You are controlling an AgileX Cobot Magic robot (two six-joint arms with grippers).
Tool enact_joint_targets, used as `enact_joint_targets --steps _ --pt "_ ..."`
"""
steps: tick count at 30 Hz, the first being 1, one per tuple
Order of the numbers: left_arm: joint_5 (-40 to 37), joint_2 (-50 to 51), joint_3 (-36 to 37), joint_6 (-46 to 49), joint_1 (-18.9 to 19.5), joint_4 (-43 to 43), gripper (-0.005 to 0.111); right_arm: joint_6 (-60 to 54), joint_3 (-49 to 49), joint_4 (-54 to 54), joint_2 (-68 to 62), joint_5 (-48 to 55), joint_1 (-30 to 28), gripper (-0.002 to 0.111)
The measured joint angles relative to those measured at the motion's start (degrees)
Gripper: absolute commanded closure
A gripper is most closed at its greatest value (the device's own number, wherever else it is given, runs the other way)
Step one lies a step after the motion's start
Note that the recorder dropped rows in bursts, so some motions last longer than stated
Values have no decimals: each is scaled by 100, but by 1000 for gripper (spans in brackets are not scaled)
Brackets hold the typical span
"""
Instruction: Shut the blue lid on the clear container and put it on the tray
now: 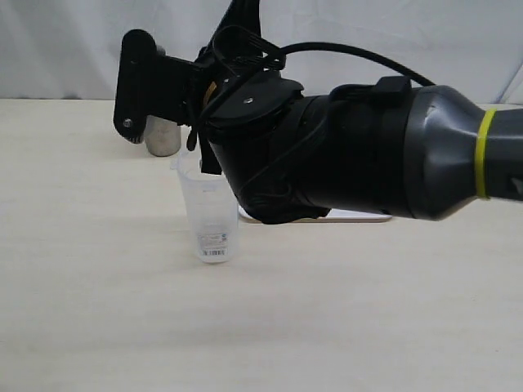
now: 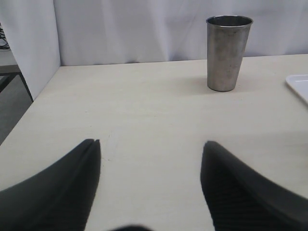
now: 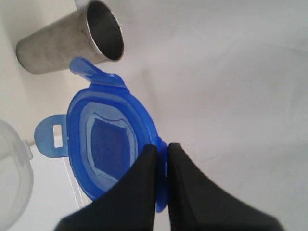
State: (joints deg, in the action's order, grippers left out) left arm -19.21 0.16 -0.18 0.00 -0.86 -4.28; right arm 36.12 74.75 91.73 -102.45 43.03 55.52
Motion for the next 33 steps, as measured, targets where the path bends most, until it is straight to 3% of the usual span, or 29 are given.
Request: enact_joint_targets --steps 33 --pt "0 0 0 0 0 0 49 -650 -20 38 -107 -113 264 104"
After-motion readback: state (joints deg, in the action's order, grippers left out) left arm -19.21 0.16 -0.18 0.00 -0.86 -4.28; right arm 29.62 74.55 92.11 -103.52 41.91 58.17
